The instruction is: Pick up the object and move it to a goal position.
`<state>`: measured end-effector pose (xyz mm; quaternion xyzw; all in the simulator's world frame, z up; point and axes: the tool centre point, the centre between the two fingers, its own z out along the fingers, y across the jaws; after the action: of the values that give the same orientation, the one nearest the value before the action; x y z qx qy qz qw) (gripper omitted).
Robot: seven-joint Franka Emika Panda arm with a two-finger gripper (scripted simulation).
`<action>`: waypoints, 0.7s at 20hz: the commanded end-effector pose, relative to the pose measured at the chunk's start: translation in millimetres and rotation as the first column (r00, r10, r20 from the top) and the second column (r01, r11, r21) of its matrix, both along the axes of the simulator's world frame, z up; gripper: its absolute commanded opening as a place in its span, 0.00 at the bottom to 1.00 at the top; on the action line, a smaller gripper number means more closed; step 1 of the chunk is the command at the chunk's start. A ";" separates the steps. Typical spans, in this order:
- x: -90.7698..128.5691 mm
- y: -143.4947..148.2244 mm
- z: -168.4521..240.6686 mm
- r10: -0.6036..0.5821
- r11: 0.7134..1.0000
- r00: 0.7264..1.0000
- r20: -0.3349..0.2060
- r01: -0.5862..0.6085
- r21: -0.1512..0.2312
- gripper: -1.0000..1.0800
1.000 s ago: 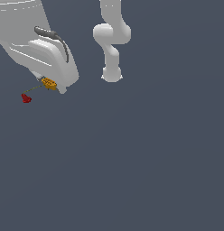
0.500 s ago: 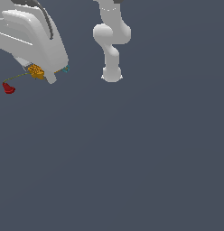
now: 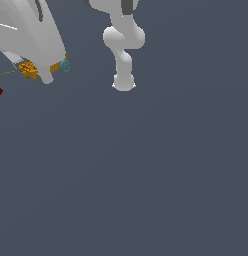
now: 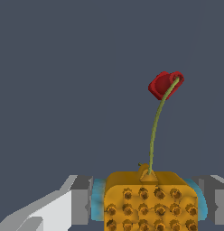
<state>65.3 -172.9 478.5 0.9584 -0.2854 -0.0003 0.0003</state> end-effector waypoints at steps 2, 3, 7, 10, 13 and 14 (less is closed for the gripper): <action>1.7 -0.9 5.6 0.000 1.000 1.000 0.001 0.000 0.000 0.00; 2.1 -1.1 6.5 0.000 1.000 1.000 0.001 0.000 0.000 0.00; 3.0 -2.0 9.1 0.000 1.000 1.000 0.001 0.000 0.001 0.00; 3.4 -2.2 10.1 0.000 1.000 1.000 0.001 0.000 0.001 0.00; 3.6 -2.3 10.6 0.000 1.000 1.000 0.001 0.000 0.001 0.00; 3.7 -2.3 10.7 0.000 1.000 1.000 0.001 0.000 0.001 0.00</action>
<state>68.9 -175.2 488.3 0.9584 -0.2855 -0.0006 0.0000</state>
